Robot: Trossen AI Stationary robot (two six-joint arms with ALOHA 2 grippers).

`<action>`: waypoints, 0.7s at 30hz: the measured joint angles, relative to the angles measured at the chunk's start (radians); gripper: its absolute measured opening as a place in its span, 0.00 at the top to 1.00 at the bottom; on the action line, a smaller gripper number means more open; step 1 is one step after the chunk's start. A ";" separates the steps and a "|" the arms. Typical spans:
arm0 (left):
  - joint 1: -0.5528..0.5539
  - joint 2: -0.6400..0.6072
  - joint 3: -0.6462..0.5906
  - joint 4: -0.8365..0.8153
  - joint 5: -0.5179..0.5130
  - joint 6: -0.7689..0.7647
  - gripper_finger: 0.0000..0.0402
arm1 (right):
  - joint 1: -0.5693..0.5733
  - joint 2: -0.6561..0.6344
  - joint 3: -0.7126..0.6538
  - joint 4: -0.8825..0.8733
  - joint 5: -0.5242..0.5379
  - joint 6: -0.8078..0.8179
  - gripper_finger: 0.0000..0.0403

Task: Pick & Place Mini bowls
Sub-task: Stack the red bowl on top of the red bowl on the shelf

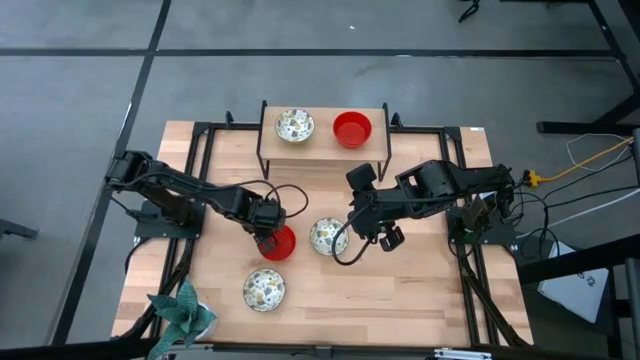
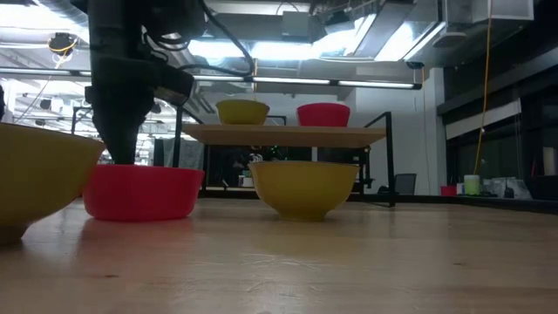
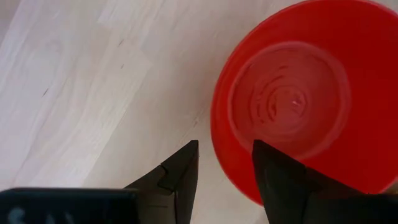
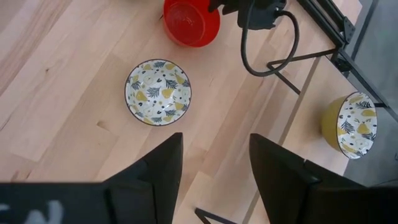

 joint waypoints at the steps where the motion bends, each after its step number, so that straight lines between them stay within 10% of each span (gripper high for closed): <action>1: 0.000 0.000 0.000 0.003 0.000 0.000 0.64 | 0.000 0.000 0.000 0.000 0.000 0.000 0.54; 21: 0.019 0.025 0.000 0.023 -0.003 0.007 0.64 | 0.000 0.000 0.000 0.000 0.000 0.004 0.54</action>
